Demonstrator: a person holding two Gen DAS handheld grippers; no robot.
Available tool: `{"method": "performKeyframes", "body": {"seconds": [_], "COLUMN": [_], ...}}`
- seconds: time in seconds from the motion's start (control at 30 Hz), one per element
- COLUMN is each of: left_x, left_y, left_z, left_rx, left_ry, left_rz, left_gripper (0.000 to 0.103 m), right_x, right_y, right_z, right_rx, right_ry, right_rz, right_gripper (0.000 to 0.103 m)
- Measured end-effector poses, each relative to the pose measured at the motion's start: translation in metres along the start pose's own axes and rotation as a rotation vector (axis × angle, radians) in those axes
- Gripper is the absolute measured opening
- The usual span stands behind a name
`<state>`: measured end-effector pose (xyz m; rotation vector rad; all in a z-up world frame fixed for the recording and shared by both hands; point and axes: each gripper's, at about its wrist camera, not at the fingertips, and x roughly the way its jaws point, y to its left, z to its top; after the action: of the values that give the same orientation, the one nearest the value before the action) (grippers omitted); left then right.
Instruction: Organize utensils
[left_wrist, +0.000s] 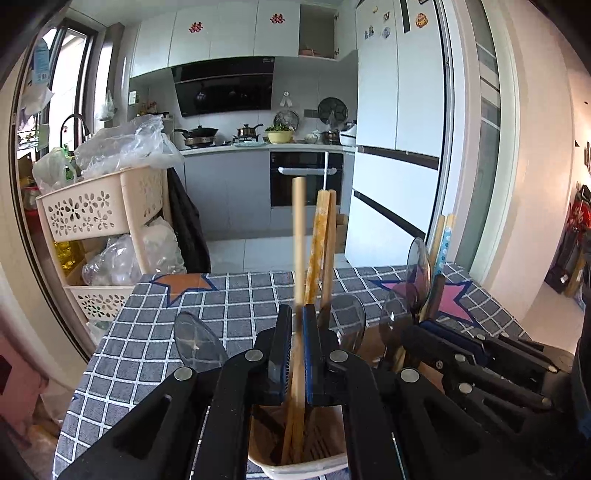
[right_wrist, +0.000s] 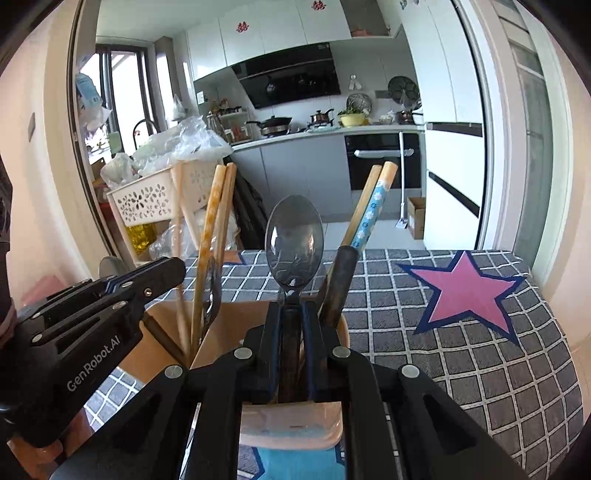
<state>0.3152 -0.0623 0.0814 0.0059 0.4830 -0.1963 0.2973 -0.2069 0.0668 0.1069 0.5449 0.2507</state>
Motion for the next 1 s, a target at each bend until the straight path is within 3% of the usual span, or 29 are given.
{"method": "performKeyframes", "body": {"seconds": [0.1,0.23,0.43,0.77,1.0], "left_x": [-0.001,-0.001,-0.007,-0.023,-0.044], "left_y": [0.0,0.002,-0.001,-0.007,-0.014], "left_z": [-0.002,-0.004,-0.004,-0.002,0.004], "left_rx": [0.0,-0.021,-0.018,-0.001,0.03], "left_ry": [0.012,0.03,0.036,0.025,-0.047], "left_rz": [-0.006,-0.03,-0.027,0.0,0.017], "left_gripper": [0.038,0.038,0.038,0.038,0.038], "right_x": [-0.001,-0.013,-0.04,-0.061,-0.069], "right_y": [-0.005,-0.01,-0.016,-0.027,-0.033], "right_z": [0.002,0.004,0.005,-0.007,-0.011], "right_rx": [0.036,0.07,0.116,0.171,0.2], "right_ry": [0.031,0.027,0.001,0.029,0.04], "right_rz": [0.017,0.033,0.027,0.0,-0.025], "right_gripper": [0.014,0.036,0.043,0.046,0.046]}}
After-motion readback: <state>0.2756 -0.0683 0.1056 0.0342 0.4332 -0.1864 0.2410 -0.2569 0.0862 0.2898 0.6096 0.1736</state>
